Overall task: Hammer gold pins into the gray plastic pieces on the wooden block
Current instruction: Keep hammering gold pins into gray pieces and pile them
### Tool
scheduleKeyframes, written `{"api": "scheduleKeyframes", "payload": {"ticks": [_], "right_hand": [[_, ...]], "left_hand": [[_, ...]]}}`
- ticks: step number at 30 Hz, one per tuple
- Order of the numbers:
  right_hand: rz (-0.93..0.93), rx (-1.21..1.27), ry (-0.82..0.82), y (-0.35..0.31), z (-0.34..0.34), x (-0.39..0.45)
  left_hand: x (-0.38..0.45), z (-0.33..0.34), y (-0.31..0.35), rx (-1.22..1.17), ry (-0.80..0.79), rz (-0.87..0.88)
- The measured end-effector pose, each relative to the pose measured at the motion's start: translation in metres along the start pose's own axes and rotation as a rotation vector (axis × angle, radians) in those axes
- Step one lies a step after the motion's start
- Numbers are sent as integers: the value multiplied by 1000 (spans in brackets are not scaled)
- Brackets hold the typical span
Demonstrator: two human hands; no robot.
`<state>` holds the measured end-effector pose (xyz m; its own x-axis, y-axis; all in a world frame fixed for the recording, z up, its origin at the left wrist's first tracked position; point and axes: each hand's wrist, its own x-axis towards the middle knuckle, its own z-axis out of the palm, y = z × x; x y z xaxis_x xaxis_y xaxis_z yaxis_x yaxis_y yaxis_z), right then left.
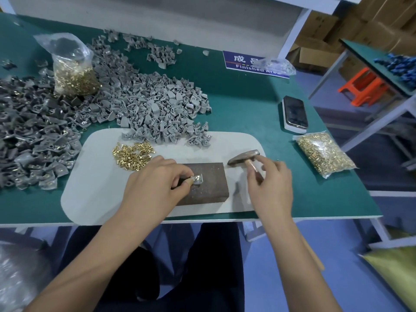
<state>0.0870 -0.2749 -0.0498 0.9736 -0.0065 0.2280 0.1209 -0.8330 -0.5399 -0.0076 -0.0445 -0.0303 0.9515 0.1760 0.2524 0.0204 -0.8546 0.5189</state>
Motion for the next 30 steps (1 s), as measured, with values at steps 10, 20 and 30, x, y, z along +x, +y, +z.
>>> {"api": "scheduleKeyframes", "payload": {"ticks": [10, 20, 30], "right_hand": [[-71, -180, -187, -6, -17, 9], [-313, 174, -473, -46, -45, -24], [-400, 9, -317, -59, -39, -35]], "left_hand": [[2, 2, -2, 46, 13, 10], [3, 2, -4, 50, 9, 34], [4, 1, -2, 82, 6, 47]]}}
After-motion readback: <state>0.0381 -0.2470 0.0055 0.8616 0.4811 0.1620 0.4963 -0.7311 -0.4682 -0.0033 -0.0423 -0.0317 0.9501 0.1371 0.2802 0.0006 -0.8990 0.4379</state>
